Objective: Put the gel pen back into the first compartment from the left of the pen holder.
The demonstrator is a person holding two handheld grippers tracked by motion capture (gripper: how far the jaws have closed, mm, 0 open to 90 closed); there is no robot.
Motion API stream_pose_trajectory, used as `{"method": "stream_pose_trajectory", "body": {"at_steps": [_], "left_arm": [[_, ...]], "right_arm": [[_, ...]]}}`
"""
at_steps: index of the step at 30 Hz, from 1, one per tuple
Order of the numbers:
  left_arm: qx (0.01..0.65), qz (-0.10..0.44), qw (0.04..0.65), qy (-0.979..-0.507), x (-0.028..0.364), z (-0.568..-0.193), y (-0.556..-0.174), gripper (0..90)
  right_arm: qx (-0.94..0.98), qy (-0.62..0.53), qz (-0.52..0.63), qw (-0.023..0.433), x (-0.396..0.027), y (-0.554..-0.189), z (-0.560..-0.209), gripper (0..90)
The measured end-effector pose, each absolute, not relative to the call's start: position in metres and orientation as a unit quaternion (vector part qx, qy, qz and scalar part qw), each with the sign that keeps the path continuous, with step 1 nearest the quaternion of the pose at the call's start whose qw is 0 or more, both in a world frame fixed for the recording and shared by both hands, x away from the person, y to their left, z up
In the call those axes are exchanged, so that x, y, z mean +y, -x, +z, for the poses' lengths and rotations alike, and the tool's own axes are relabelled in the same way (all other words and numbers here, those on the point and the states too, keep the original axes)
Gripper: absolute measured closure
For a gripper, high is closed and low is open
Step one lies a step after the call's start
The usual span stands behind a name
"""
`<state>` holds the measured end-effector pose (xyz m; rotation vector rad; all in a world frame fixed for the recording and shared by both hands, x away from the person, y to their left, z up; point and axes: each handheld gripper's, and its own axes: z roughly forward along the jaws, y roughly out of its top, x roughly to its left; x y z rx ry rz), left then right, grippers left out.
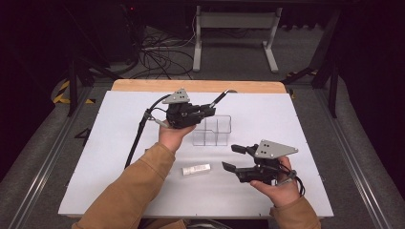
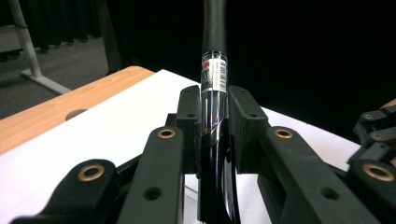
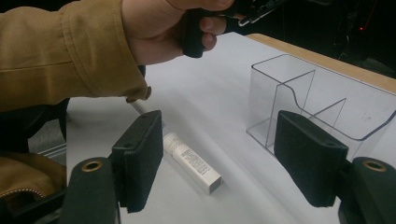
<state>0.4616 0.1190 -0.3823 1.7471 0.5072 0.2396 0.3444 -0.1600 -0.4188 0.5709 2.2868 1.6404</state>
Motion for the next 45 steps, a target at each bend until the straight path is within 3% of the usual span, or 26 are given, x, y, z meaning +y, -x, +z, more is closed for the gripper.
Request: {"method": "stream_pose_trajectory", "body": {"at_steps": [45], "left_arm": [[0.242,0.061,0.594,-0.764,0.113,-0.425,-0.496,76.3]], "right_arm": [[0.794,-0.184,0.567,0.117,-0.152,-0.343,-0.422,33.5]]}}
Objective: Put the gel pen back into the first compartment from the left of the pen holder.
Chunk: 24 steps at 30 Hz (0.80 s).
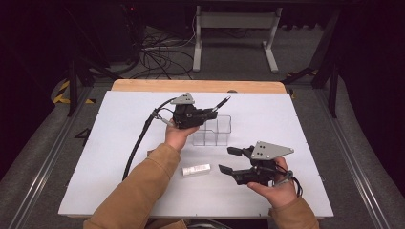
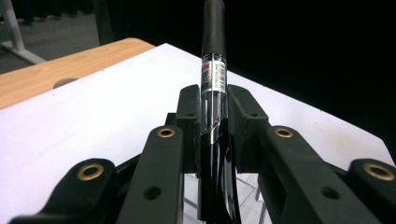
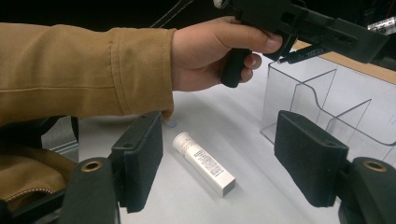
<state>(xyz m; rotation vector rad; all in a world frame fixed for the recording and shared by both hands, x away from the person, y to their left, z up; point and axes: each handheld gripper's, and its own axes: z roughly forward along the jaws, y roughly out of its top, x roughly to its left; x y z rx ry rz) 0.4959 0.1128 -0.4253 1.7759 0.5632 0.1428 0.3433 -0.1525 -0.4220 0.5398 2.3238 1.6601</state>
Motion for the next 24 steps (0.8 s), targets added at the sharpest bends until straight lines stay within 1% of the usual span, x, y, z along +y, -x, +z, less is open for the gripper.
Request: {"method": "stream_pose_trajectory", "body": {"at_steps": [11,17,24], "left_arm": [[0.247,0.066,0.599,-0.759,0.1148,-0.429,-0.4942,76.3],[0.242,0.084,0.586,-0.769,0.1156,-0.4284,-0.4914,76.3],[0.246,0.08,0.584,-0.77,0.117,-0.4323,-0.4912,76.3]], "right_arm": [[0.795,-0.182,0.567,0.115,-0.1507,-0.3436,-0.4228,33.4],[0.795,-0.181,0.568,0.114,-0.1504,-0.3434,-0.4227,33.3],[0.796,-0.179,0.566,0.114,-0.1494,-0.3437,-0.4233,33.1]]}}
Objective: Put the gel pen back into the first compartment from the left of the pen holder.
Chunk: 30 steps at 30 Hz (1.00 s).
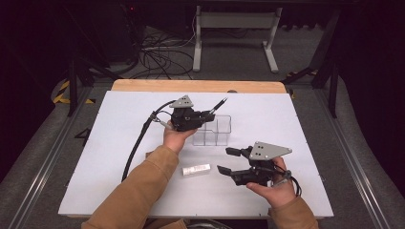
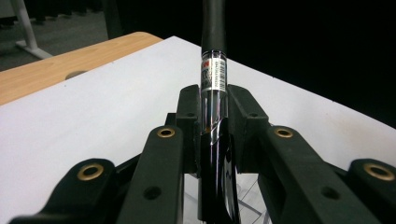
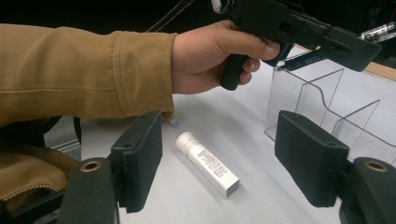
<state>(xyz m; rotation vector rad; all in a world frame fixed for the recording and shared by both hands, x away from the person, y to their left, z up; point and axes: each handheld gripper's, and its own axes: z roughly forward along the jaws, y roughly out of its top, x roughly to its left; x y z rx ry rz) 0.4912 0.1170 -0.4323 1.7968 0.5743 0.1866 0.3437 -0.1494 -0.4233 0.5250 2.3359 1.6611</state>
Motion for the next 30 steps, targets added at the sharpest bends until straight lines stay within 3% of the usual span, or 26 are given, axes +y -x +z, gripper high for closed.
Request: {"method": "stream_pose_trajectory", "body": {"at_steps": [15,17,18,20,24,30], "left_arm": [[0.241,0.109,0.559,-0.786,0.122,-0.43,-0.483,75.4],[0.251,0.126,0.551,-0.786,0.123,-0.427,-0.48,65.0],[0.258,0.128,0.549,-0.785,0.124,-0.425,-0.48,53.6],[0.273,0.119,0.548,-0.782,0.128,-0.422,-0.48,39.1],[0.286,0.127,0.542,-0.78,0.137,-0.414,-0.476,24.6],[0.268,0.142,0.552,-0.777,0.148,-0.394,-0.455,14.8]], "right_arm": [[0.796,-0.176,0.567,0.112,-0.148,-0.344,-0.424,32.6],[0.797,-0.176,0.567,0.111,-0.148,-0.344,-0.424,32.4],[0.797,-0.176,0.567,0.111,-0.148,-0.344,-0.424,32.3],[0.797,-0.176,0.567,0.112,-0.148,-0.344,-0.424,32.2],[0.796,-0.176,0.568,0.112,-0.148,-0.345,-0.424,32.1],[0.794,-0.177,0.571,0.116,-0.149,-0.345,-0.423,32.1]]}}
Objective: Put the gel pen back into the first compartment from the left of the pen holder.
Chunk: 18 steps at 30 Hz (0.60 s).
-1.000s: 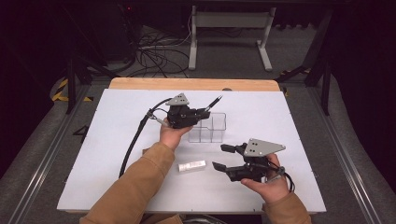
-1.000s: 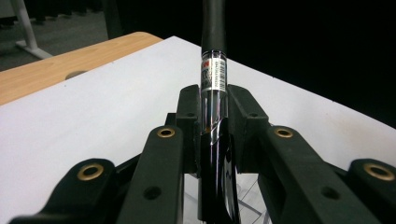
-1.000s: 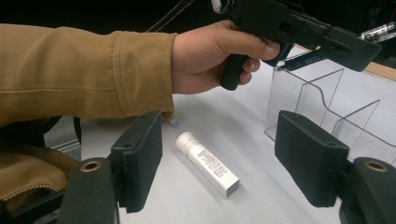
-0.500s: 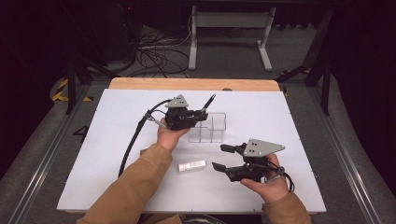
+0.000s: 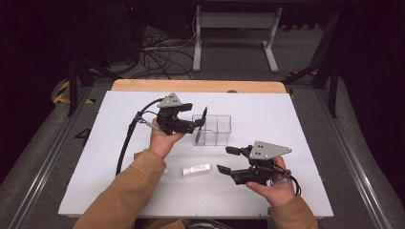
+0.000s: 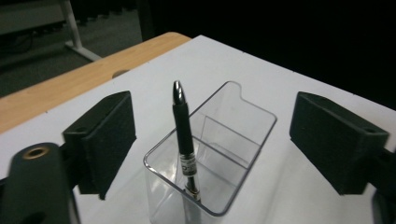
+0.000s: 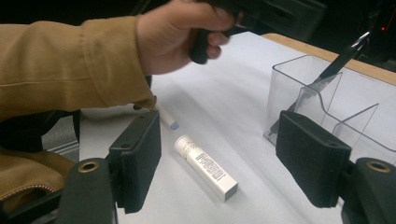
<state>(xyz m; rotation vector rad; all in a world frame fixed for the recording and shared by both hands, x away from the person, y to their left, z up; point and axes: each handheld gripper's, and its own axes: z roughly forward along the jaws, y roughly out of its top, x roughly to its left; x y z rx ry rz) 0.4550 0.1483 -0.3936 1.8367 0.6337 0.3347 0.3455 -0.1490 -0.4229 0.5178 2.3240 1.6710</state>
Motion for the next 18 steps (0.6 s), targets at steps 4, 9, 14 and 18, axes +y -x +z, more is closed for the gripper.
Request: {"method": "stream_pose_trajectory", "body": {"at_steps": [4,9,14,18], "left_arm": [[0.245,0.152,0.559,-0.777,0.154,-0.378,-0.437,10.3],[0.226,0.153,0.56,-0.782,0.166,-0.365,-0.417,9.1],[0.219,0.155,0.55,-0.791,0.178,-0.36,-0.402,7.6],[0.216,0.163,0.541,-0.796,0.187,-0.358,-0.392,6.4]], "right_arm": [[0.791,-0.18,0.572,0.119,-0.151,-0.346,-0.422,32.0],[0.79,-0.183,0.572,0.121,-0.154,-0.346,-0.421,31.9],[0.79,-0.183,0.572,0.12,-0.154,-0.345,-0.421,31.9],[0.79,-0.184,0.573,0.121,-0.154,-0.346,-0.42,32.0]]}}
